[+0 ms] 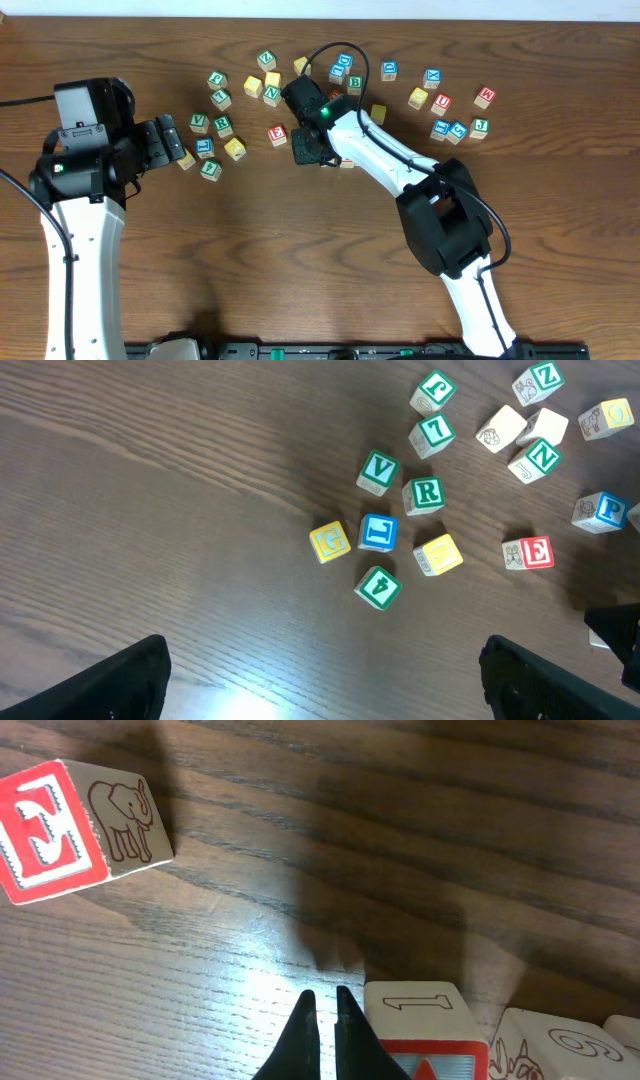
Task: Spell out AI2
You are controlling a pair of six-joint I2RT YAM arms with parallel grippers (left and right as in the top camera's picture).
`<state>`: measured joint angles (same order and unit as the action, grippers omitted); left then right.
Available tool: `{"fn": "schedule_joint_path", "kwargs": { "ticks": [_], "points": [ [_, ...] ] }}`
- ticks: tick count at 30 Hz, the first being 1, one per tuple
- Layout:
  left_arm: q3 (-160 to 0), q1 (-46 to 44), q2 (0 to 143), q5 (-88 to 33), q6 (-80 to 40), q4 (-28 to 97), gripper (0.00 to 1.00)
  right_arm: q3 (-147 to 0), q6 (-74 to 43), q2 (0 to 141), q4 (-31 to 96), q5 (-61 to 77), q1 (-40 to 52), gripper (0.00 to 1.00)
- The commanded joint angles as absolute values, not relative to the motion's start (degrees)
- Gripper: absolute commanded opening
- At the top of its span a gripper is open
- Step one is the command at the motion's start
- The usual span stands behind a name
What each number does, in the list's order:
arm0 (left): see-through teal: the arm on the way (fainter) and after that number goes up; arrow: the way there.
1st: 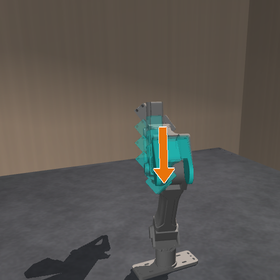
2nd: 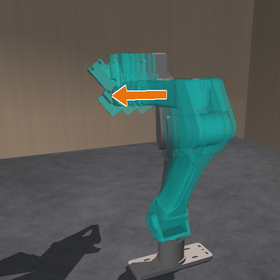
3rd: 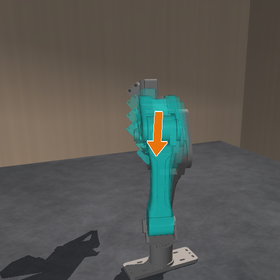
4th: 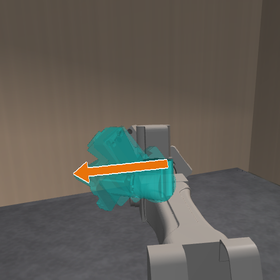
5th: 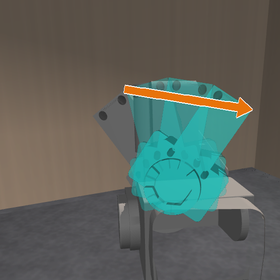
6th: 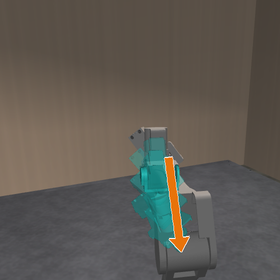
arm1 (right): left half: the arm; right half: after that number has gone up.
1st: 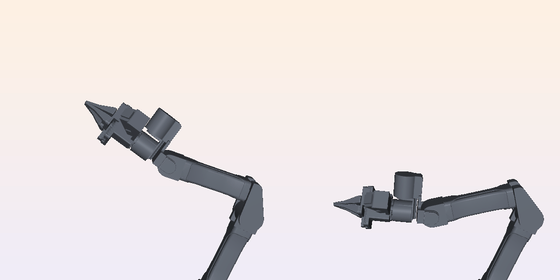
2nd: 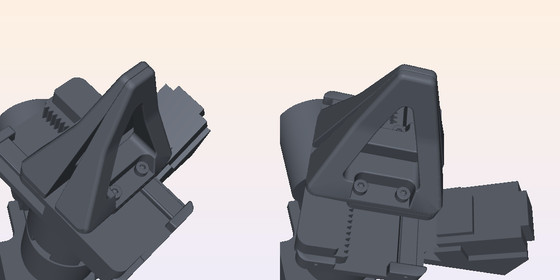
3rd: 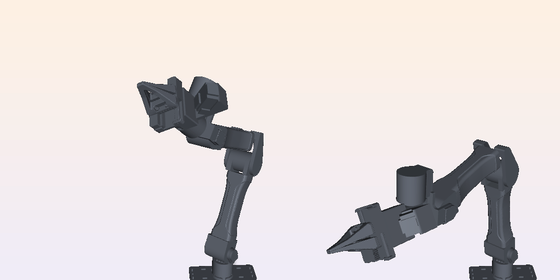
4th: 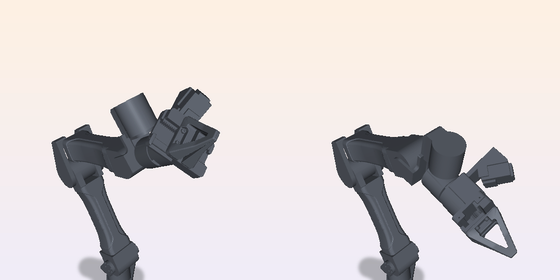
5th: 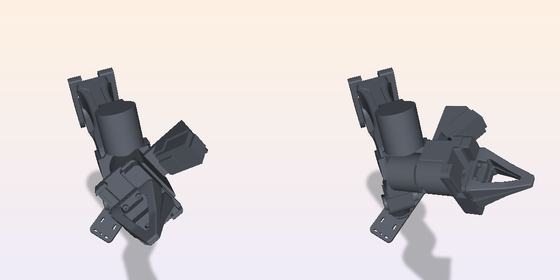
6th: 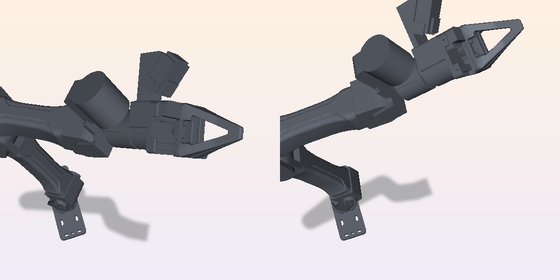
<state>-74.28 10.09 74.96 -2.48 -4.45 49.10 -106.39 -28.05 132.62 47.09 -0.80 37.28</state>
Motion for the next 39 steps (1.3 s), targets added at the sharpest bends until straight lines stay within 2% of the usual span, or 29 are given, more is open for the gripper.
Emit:
{"fn": "schedule_joint_path", "kwargs": {
  "ticks": [1,20,27,39],
  "points": [
    [-74.5,10.3,75.2,-2.3,-4.1,49.3,0.97,-106.7,-29.8,132.7,47.2,-1.8,36.5,0.02],
    [-74.5,10.3,75.2,-2.3,-4.1,49.3,0.98,-106.9,-31.1,132.6,48.1,-1.8,34.9,0.02],
    [-74.5,10.3,75.2,-2.3,-4.1,49.3,0.98,-109.2,-26.9,129.1,52.0,-1.4,34.6,0.06],
    [-74.5,10.3,75.2,-2.3,-4.1,49.3,0.98,-108.9,-25.6,127.6,64.2,-0.4,34.6,0.02]
  ]
}}
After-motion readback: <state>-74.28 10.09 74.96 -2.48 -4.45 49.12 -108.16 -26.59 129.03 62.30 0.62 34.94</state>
